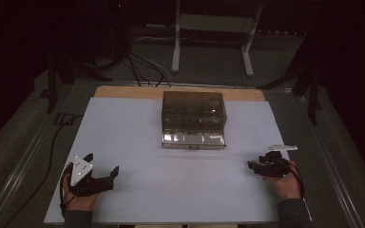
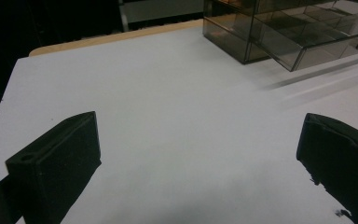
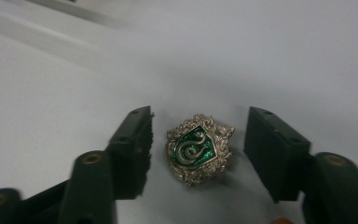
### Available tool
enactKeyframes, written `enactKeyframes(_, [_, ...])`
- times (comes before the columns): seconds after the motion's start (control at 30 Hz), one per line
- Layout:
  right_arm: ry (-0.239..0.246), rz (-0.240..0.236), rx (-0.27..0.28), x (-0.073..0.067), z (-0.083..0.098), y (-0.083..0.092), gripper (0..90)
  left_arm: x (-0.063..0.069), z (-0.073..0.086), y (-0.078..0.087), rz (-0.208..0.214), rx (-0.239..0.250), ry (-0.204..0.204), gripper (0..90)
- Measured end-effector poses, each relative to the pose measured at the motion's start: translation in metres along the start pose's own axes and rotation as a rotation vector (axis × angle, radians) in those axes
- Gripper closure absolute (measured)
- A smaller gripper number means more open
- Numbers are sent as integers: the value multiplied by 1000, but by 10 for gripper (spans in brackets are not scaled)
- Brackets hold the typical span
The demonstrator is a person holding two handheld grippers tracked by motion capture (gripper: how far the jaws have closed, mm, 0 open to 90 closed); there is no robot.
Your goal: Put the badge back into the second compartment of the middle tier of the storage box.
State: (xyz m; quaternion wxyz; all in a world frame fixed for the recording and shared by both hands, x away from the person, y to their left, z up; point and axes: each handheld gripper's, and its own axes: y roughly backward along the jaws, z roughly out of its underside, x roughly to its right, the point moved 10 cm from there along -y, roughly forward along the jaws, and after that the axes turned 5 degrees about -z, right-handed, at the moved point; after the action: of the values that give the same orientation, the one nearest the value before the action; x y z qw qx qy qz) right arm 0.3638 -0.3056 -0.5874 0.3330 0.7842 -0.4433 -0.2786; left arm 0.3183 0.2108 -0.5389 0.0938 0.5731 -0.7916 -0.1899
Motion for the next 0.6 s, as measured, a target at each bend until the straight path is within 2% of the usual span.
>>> enactKeyframes(0.2, [-3, 7, -8, 1, 2, 0, 561, 0, 0, 0, 2, -1, 0, 6])
enactKeyframes(0.3, [13, 13, -11, -1, 2, 0, 578, 1, 0, -1, 2, -2, -1, 6])
enactKeyframes(0.6, [77, 42, 8, -7, 0, 11, 711, 1, 1, -1, 1, -5, -3, 6])
